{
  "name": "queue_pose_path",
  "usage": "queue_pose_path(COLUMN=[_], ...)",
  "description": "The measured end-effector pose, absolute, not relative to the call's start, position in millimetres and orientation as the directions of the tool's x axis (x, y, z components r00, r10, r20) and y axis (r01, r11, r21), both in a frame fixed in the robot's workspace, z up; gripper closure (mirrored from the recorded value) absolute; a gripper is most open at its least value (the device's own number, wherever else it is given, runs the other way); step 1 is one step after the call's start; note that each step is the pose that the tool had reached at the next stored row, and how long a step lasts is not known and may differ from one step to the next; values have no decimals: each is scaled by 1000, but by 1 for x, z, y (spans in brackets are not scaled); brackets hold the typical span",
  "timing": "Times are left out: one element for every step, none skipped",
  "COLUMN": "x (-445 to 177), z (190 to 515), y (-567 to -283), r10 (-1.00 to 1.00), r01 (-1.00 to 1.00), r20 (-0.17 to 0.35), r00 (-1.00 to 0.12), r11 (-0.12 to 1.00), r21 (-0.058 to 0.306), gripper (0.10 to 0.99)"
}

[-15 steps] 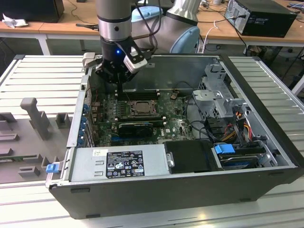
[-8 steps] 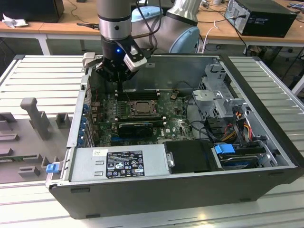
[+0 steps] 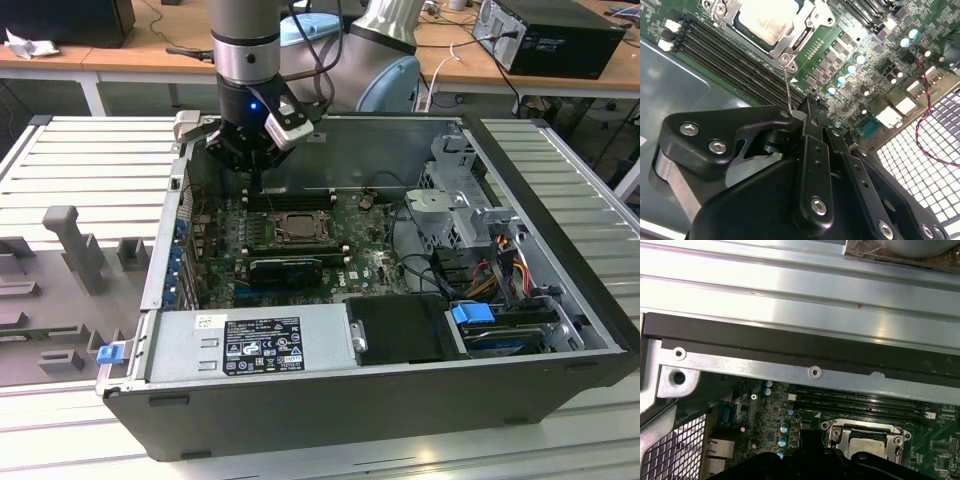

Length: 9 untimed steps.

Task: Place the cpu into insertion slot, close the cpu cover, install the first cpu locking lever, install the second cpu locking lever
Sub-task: 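Install the first cpu locking lever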

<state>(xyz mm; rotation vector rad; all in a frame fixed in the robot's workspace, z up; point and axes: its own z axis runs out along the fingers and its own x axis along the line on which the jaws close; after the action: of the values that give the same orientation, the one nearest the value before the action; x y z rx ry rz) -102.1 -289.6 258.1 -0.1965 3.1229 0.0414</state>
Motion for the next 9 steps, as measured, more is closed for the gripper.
queue_pose_path(x=[-101,-99,-96,-92,-90,-85,-82,-79,-73], z=[258,258,258,258,257,257,257,257,256], y=[-290,-290,-290,-290,-290,-290,-290,-290,-290], r10=[-125,-125,-125,-125,-125,-125,-125,-125,-125], r01=[-126,-126,-126,-125,-125,-126,-126,-125,-126], r20=[-14,-14,-14,-14,-14,-14,-14,-14,-14], r00=[-992,-992,-992,-992,-992,-992,-992,-992,-992], r11=[992,992,992,992,992,992,992,992,992], r21=[26,26,26,26,26,26,26,26,26], gripper=[980,980,980,980,980,980,980,980,980])
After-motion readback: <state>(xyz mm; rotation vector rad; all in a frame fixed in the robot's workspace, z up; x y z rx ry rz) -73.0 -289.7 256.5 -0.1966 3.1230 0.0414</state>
